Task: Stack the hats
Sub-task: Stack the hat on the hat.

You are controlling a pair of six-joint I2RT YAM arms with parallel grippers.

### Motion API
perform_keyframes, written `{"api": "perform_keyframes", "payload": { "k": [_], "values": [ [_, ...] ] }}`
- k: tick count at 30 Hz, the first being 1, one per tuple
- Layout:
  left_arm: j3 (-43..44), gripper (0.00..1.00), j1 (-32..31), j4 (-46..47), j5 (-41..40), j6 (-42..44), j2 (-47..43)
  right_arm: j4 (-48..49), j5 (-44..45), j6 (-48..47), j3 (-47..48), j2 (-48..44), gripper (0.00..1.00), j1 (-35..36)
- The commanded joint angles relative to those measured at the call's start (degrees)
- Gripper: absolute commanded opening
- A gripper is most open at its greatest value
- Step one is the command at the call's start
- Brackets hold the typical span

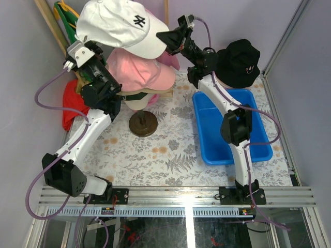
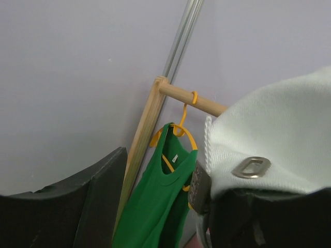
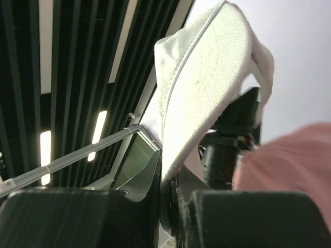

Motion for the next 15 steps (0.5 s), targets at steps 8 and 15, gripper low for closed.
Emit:
{"api": "perform_keyframes", "payload": {
  "k": [8, 15],
  "values": [
    [-4.06, 0.58, 3.67, -4.73, -4.17, -13.29, -1.40, 12.24, 0.25, 21.58, -20.86, -7.45, 0.00, 0.26],
    [-6.18, 0.59, 3.62, -6.71, -5.00, -16.53, -3.72, 15.09, 0.97, 22.62, -27.12, -10.44, 0.00, 0.16]
  ]
}}
